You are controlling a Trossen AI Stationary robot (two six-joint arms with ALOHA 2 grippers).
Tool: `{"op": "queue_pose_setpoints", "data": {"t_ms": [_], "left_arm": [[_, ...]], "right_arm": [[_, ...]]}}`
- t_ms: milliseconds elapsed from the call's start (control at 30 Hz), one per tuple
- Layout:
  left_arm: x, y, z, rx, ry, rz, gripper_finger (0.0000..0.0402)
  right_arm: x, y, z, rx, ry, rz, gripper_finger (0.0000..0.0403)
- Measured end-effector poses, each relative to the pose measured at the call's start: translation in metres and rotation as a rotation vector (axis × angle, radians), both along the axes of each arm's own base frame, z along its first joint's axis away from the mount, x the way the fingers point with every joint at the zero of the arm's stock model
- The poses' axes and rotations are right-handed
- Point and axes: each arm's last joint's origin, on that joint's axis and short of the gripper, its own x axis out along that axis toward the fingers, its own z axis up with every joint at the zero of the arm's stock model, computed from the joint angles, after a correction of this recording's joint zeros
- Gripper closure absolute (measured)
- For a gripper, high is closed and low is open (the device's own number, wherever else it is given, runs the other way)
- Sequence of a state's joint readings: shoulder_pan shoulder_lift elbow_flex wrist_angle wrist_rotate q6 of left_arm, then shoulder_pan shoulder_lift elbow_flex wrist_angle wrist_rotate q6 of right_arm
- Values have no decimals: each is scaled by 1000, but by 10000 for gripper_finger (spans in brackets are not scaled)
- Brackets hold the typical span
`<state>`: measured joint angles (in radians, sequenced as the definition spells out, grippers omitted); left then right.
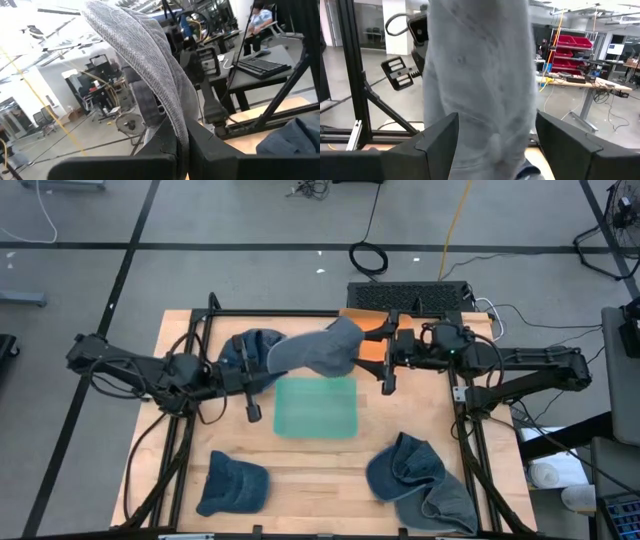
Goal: Pick & Place hat
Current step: Put the middle gray cap into the orange bin
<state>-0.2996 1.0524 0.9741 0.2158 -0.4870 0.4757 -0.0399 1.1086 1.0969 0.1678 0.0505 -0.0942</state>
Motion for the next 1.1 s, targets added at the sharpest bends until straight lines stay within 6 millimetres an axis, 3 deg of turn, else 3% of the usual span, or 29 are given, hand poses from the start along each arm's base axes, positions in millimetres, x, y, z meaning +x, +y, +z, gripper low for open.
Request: {"op": "queue_pose_setpoints", "data": {"t_ms": [200, 300, 633, 800, 1100], "left_arm": [[6, -2, -3, 11, 5, 1, 394], [6, -2, -3, 7, -3, 8, 394], [5, 0, -1, 17, -12, 68, 394], [5, 3, -3, 23, 19, 162, 394], [5, 9, -7, -9, 48, 251, 350]], "right_arm": [[2, -1, -1, 20, 2, -26, 153], [2, -1, -1, 44, 2, -24, 178], [2, 0, -3, 38, 17, -20, 387], [2, 8, -3, 57, 18, 14, 391], [-3, 35, -1, 62, 14, 168, 393]]}}
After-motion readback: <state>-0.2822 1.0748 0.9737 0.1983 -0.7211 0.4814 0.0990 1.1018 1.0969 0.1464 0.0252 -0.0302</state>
